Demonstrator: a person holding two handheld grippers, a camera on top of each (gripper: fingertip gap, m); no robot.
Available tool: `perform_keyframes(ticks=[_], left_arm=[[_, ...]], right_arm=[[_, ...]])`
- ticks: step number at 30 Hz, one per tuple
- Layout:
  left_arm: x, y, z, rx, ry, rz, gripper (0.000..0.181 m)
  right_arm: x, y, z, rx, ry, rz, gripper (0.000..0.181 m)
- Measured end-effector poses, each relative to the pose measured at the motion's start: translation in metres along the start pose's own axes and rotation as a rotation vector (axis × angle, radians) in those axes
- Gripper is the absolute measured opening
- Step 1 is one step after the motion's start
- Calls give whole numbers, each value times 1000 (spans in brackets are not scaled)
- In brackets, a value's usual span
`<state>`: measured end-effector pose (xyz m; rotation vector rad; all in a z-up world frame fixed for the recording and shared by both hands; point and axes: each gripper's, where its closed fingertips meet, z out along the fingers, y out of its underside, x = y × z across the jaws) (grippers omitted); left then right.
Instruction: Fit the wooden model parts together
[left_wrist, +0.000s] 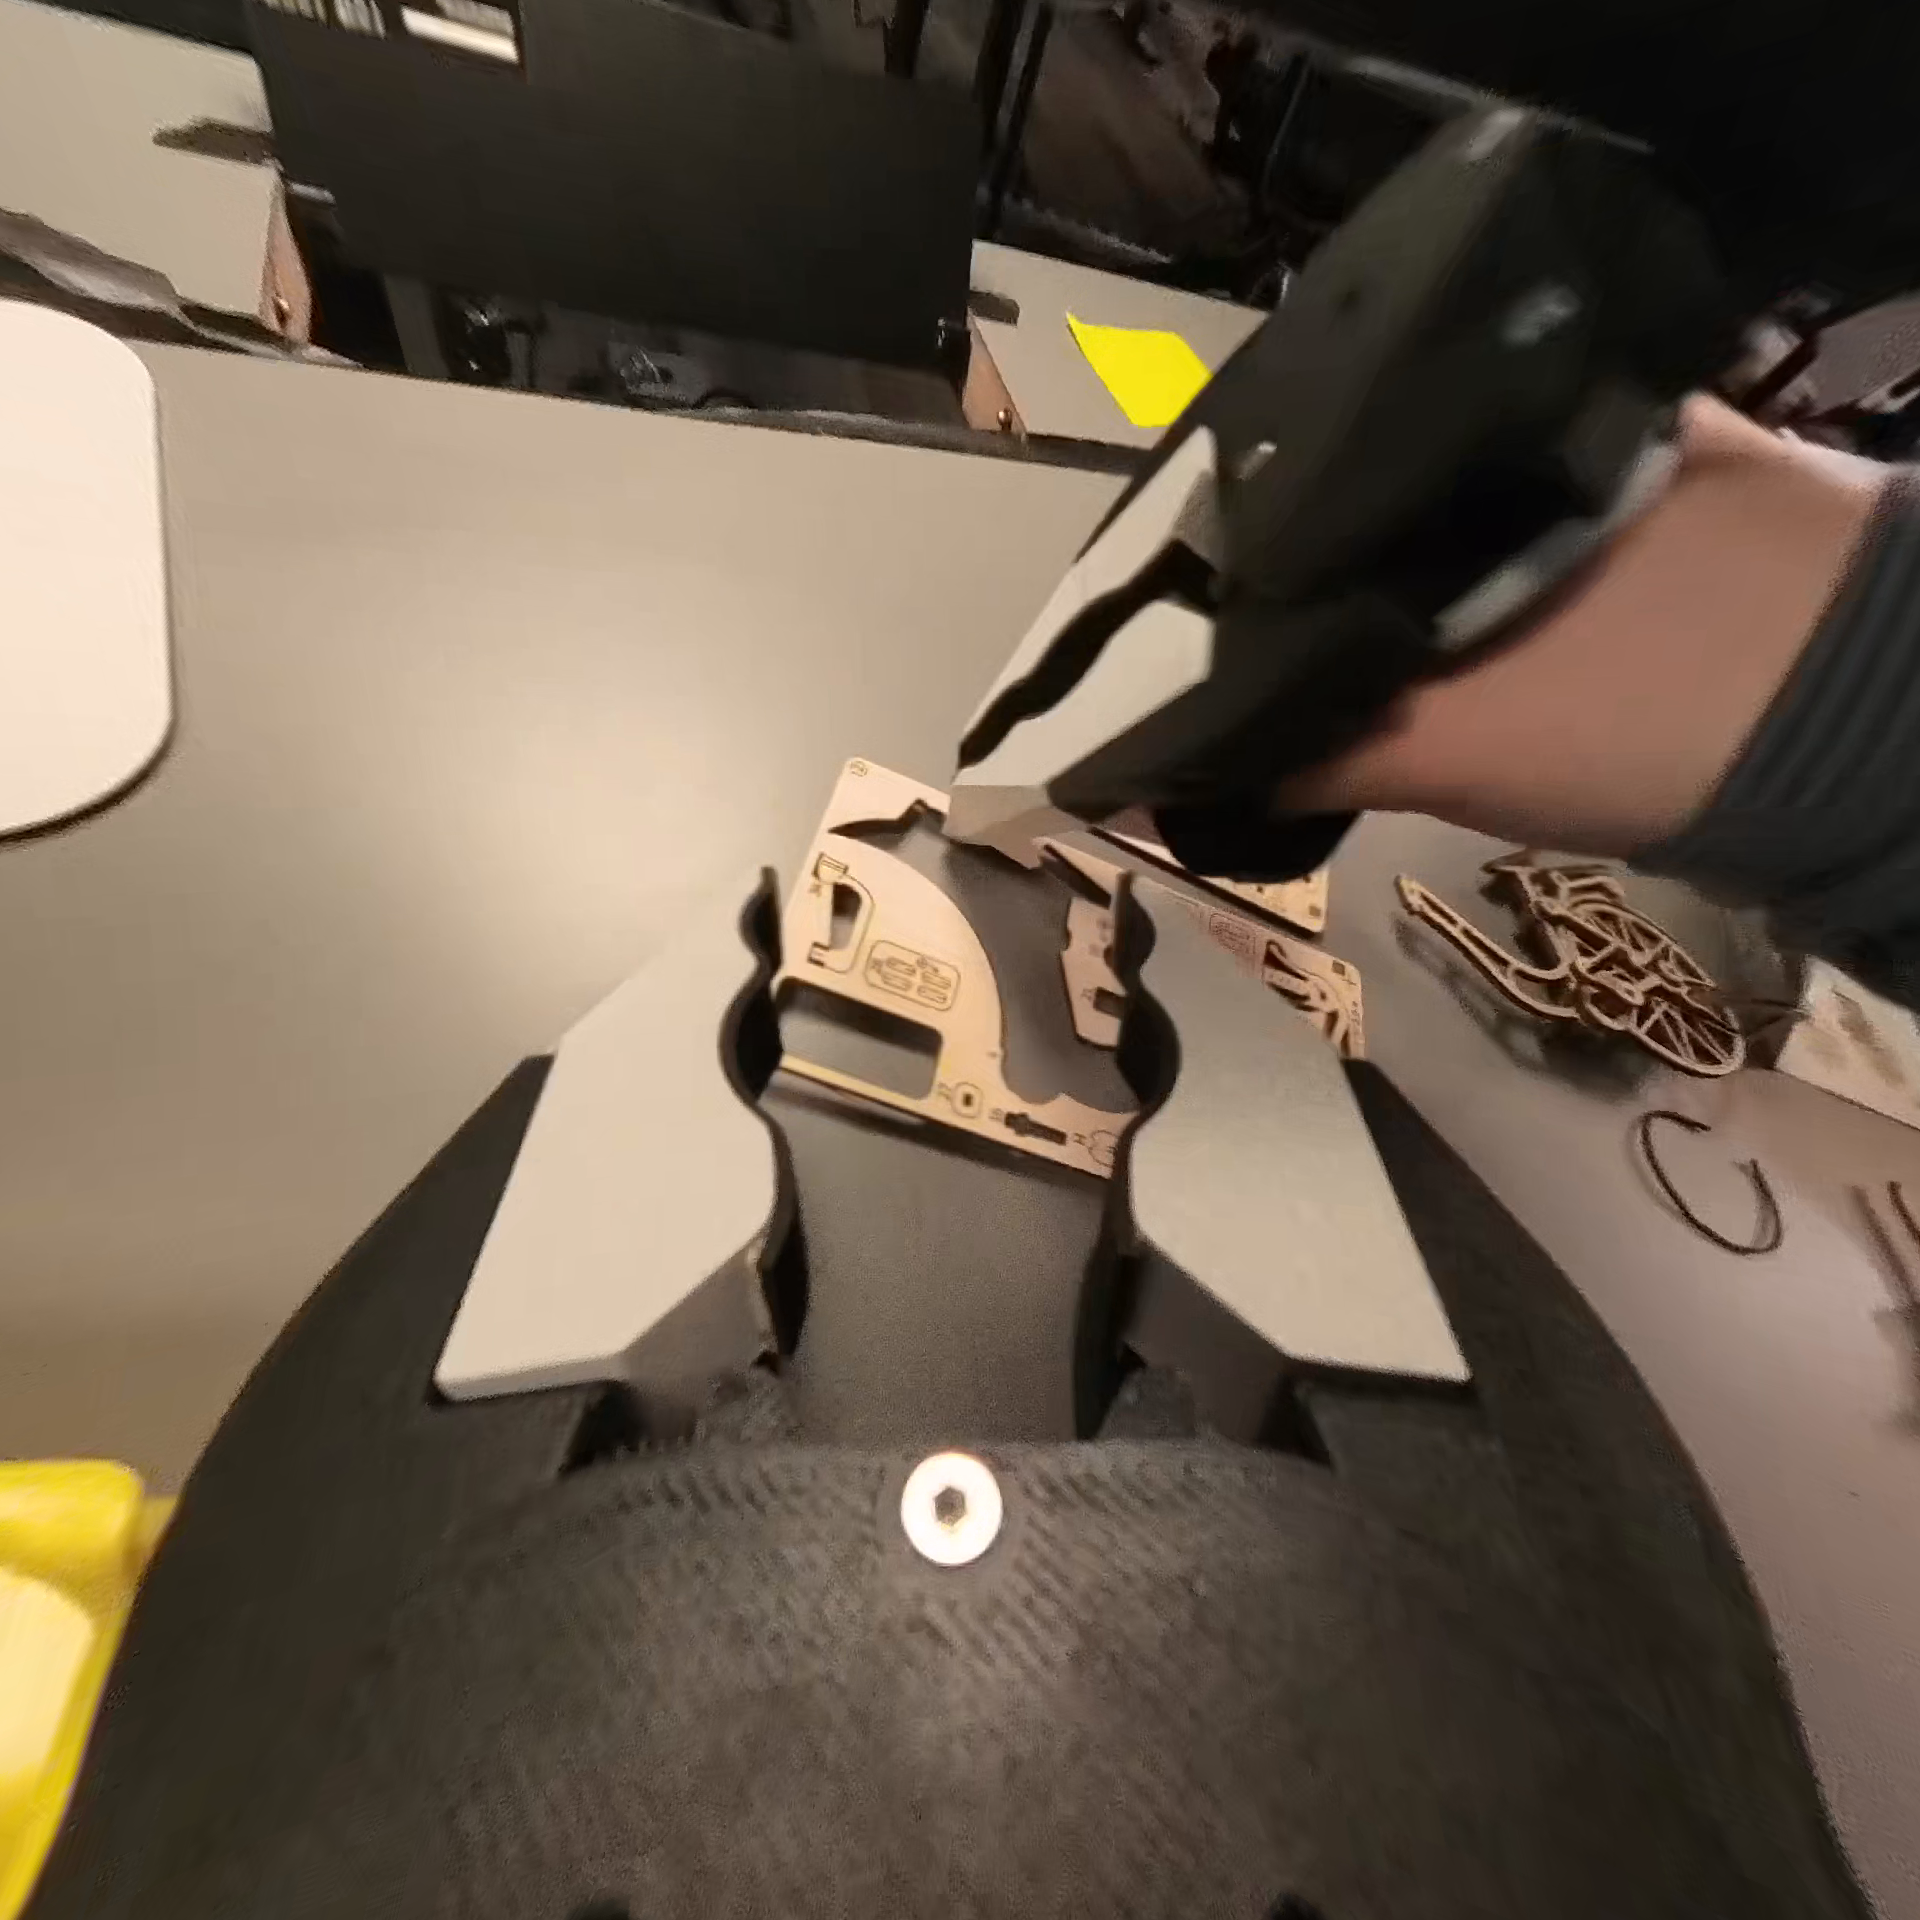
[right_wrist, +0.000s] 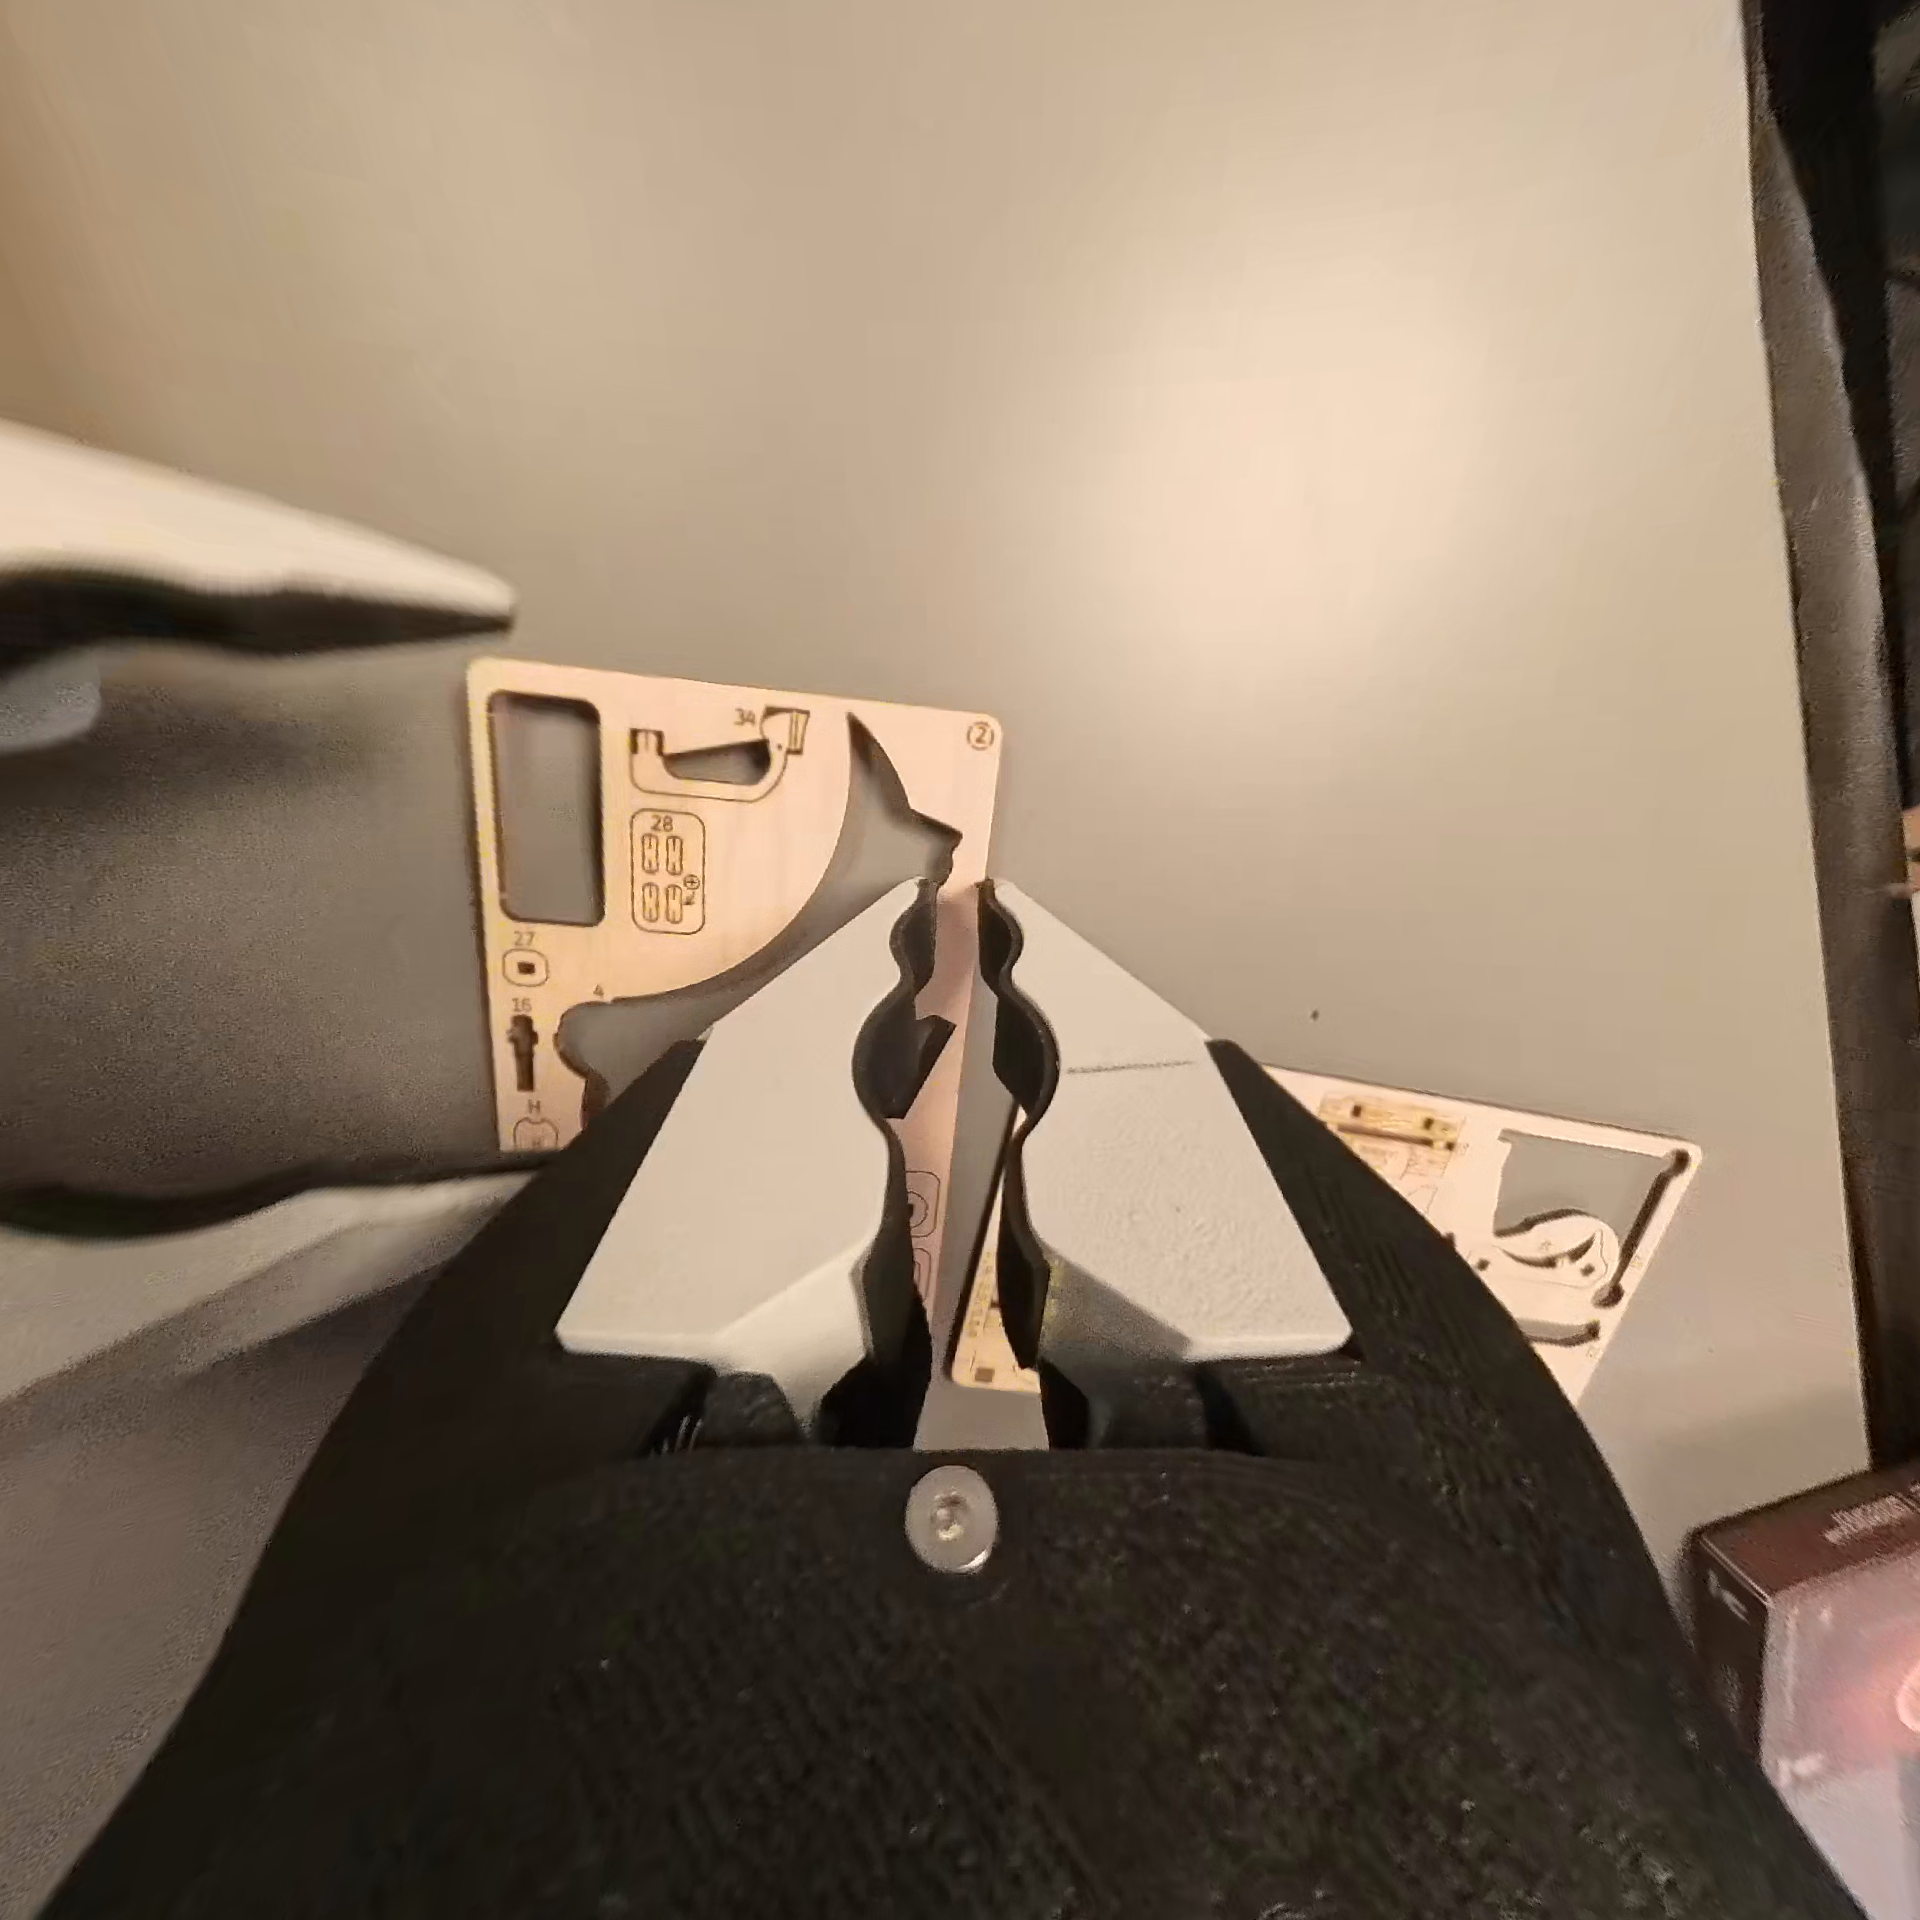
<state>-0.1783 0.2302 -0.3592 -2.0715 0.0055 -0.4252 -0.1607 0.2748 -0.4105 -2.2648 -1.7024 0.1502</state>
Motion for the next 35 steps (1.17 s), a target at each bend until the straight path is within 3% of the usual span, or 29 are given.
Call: perform_keyframes(ticks=[1,6,9,12,13,15,17,21,23,26,27,28,30,32,35], left_arm=[[1,3,1,-17,9,-11,69],[9,11,6,-62,74,-45,83],[38,17,7,-107,300,-170,84],[83,23,-5,-181,625,-235,8],[90,21,-8,-177,678,-264,4],[100,5,-19,-90,785,-293,1],[101,-14,-32,17,840,-279,2],[119,-48,-74,190,1089,-345,1],[126,-53,-85,209,1158,-364,1],[130,-57,-92,232,1226,-411,1],[132,-58,-94,236,1249,-438,1],[132,-59,-92,252,1234,-463,13],[136,-59,-91,298,1219,-488,38],[149,-47,-83,225,1220,-466,64],[173,-33,-88,137,1332,-455,52]], right_arm=[[-2,3,-4,28,4,-22,5],[-7,11,-45,245,45,-67,5],[-16,14,-81,389,46,-71,5],[-26,16,-109,516,60,-104,0],[-25,17,-119,555,80,-87,0],[-21,27,-143,646,142,-29,33],[-15,45,-171,775,213,80,54],[-23,92,-205,1013,192,328,64],[-42,105,-203,1065,34,399,54],[-64,113,-213,1197,-217,437,11],[-70,113,-218,1249,-322,466,5],[-72,113,-224,1300,-418,511,1],[-68,114,-231,1389,-480,569,0],[-65,115,-235,1450,-469,585,0],[-65,112,-243,1532,-495,595,0]])
